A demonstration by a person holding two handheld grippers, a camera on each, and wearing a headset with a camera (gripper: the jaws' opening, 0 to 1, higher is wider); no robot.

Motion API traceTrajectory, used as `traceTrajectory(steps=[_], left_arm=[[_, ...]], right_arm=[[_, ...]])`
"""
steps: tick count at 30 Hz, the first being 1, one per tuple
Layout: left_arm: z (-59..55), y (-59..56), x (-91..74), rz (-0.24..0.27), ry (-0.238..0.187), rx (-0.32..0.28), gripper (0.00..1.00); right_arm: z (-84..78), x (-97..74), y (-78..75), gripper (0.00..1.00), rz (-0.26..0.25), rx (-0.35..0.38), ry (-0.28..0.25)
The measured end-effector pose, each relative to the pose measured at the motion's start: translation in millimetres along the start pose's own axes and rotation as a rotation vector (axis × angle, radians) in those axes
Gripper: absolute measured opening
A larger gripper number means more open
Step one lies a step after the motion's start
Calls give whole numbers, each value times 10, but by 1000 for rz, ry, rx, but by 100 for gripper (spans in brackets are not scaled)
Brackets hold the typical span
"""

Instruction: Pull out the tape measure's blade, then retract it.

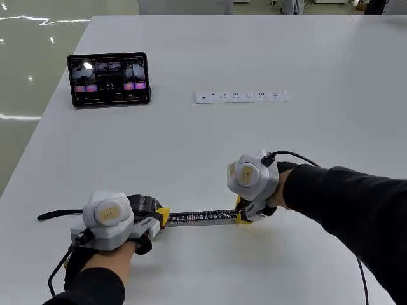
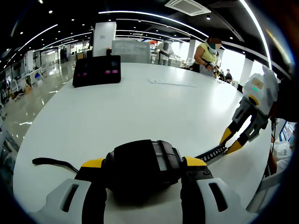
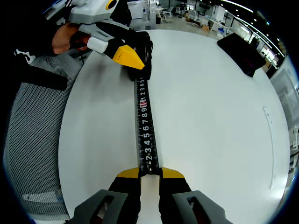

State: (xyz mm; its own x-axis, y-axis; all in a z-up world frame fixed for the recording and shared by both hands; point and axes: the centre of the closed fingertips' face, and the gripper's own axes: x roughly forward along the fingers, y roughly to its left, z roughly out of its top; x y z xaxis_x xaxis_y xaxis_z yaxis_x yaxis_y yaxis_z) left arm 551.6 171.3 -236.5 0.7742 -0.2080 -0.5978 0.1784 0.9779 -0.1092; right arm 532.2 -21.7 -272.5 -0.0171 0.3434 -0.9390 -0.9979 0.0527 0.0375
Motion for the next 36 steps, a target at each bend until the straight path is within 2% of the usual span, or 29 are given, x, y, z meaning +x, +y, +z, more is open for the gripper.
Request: traceTrajectory(steps=[36], left_arm=[[-2,5,1,-9,0,-7,59]], right_arm=[[134,57,7,10,4,-6,-11]])
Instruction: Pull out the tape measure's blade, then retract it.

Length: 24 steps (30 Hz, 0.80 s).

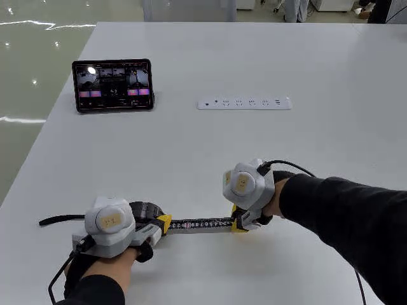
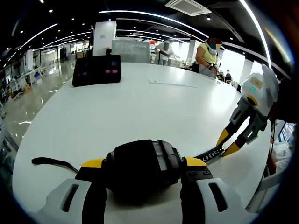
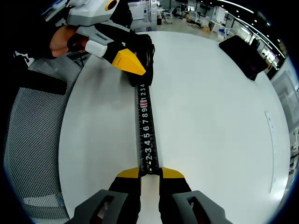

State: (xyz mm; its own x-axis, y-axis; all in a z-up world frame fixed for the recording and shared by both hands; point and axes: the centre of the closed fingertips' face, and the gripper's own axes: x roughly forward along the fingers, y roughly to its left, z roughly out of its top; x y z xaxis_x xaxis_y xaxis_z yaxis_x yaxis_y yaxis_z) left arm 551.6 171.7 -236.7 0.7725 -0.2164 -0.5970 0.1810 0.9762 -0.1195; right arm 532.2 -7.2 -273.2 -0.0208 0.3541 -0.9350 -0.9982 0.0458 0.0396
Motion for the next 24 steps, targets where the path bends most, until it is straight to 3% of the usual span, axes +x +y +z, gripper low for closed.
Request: traceTrajectory(steps=[24], left_arm=[[1,-1,-7,-12,-2,-8,58]], right_arm=[[134,53,16,10,-1,-6,-19]])
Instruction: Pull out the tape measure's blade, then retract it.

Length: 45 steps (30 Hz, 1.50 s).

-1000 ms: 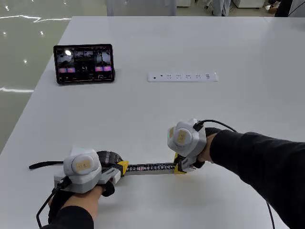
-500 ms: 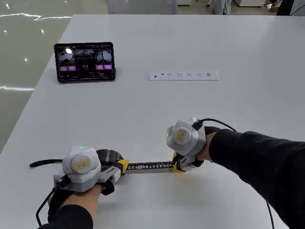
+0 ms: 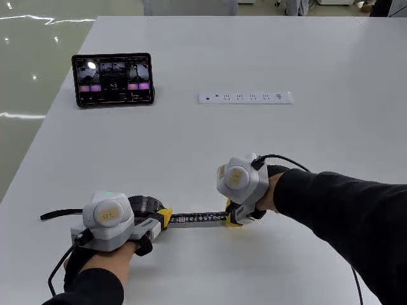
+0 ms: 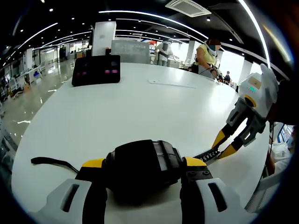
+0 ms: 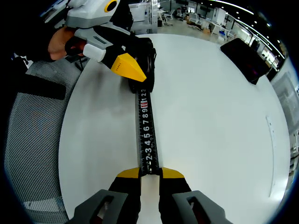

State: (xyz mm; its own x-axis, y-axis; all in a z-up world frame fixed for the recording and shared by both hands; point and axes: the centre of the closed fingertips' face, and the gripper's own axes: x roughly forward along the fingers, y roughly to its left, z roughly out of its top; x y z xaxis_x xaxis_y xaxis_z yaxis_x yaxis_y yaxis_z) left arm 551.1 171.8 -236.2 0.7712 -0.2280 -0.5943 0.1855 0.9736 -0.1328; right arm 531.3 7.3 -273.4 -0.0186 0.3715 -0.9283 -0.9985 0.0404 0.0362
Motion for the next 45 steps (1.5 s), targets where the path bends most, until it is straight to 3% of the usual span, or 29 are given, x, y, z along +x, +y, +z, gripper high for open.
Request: traceTrajectory(steps=[35,45], left_arm=[[0,5,-5,-5,1,-9,58],[0,0,-13,-19,12,-18,58]], right_arm=[[167,59,15,10,5,-11,-40],[204,66,13,10,13,15,-52]])
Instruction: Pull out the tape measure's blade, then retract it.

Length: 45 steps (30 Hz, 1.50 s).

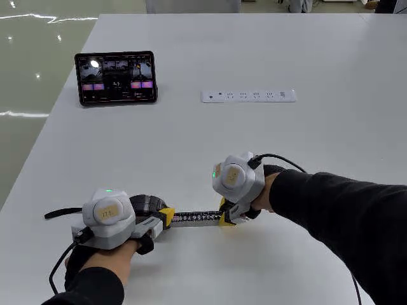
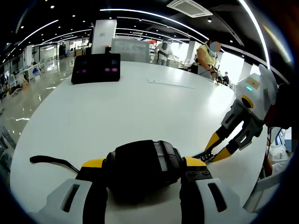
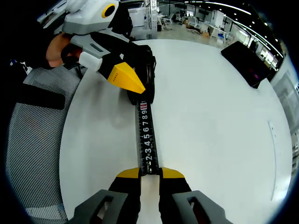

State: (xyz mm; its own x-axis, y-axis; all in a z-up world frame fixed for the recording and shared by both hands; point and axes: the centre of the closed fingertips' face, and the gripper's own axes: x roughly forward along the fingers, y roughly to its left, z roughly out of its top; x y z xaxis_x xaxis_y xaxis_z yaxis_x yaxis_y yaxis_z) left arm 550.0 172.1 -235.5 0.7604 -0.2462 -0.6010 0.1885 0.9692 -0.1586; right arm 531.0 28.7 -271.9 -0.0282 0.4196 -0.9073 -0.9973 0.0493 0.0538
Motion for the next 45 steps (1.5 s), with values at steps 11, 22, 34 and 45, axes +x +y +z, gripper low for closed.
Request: traceTrajectory(steps=[11,22,34,45], left_arm=[[-3,3,5,-3,5,1,58],[-2,3,7,1,7,-3,58],[-4,8,18,0,7,-7,58],[1,14,12,-2,7,-12,58]], right_arm=[[70,33,11,10,2,1,-14],[124,63,7,10,0,1,-23],[200,103,-2,10,-4,4,-33],[283,136,9,10,0,3,-45]])
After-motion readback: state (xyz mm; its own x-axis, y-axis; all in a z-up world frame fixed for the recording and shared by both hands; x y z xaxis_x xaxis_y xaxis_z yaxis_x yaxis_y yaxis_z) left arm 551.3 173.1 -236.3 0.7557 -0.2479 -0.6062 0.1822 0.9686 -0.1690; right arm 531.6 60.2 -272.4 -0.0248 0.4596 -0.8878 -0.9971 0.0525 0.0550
